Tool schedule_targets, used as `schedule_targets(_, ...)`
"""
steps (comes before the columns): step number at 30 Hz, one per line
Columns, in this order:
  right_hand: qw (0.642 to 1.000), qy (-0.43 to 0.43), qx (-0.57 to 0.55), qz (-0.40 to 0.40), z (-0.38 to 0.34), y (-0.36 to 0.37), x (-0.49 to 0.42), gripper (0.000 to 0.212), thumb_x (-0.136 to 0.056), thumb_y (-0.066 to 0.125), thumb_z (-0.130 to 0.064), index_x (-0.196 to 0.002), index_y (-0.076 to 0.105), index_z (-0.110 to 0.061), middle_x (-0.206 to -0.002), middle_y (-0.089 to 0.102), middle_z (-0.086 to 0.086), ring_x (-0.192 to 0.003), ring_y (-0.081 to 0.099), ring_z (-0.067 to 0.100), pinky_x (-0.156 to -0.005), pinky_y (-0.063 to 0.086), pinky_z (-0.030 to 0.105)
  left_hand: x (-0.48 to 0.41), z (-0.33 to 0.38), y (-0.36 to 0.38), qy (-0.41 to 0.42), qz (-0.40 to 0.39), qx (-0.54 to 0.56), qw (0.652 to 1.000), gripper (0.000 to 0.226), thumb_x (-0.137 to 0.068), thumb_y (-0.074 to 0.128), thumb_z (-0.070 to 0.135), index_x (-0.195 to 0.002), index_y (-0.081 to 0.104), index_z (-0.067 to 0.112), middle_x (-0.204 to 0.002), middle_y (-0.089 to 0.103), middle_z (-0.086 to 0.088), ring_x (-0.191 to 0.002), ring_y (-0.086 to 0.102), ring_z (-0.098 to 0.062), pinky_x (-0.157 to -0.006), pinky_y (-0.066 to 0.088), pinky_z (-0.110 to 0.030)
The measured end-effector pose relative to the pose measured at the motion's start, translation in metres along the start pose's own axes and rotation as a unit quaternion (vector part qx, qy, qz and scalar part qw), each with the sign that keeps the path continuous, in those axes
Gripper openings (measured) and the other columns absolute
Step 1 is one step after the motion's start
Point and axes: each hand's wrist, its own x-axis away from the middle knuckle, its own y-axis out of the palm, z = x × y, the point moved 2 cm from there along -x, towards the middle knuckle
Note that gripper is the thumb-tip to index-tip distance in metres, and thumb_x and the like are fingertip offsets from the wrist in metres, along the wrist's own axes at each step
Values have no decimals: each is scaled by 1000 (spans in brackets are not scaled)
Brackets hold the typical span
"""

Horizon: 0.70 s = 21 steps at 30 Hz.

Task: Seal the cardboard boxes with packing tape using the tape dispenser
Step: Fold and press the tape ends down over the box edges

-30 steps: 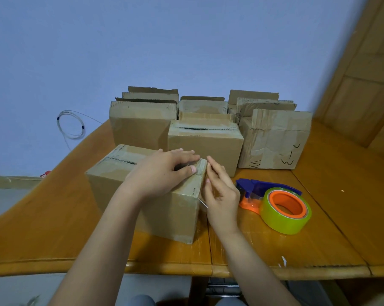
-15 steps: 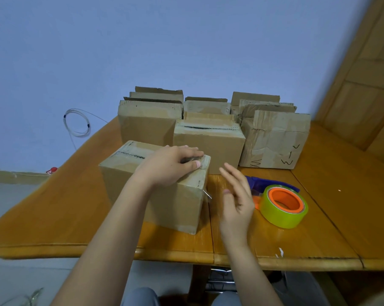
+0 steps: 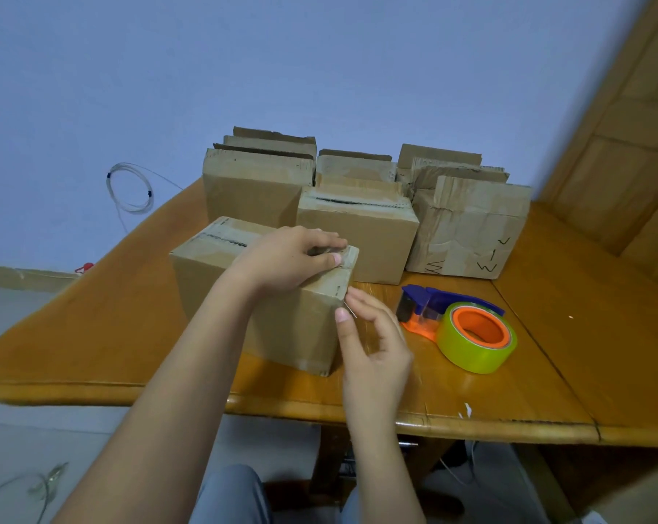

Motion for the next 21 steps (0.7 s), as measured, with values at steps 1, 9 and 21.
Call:
schedule_targets(1, 1000, 12, -10, 9, -1, 2, 2, 13, -82, 62, -37, -94, 66, -39, -109, 66, -20, -109, 60, 8, -97, 45, 50, 0, 0, 0, -2, -1, 0, 1000, 37, -97, 50, 42, -134, 52, 40, -146, 43, 19, -139, 33, -6, -114, 30, -41)
schedule_targets(9, 994, 81, -69, 34, -4, 2, 5, 30, -82, 69, -4, -83, 69, -34, -101, 70, -20, -104, 63, 5, -87, 47, 19, 5, 4, -1, 6, 16, 4, 1000, 36, -98, 50, 40, -134, 53, 39, -146, 43, 18, -139, 32, -4, -114, 28, -39)
schedule_targets(21, 972, 169, -165, 18, 6, 5, -10, 34, -77, 68, 6, -77, 72, -28, -92, 71, -4, -98, 64, 16, -90, 51, 37, 4, 5, -2, 8, -6, -29, 1000, 39, -99, 47, 40, -138, 49, 36, -149, 40, 17, -141, 28, -4, -114, 27, -37)
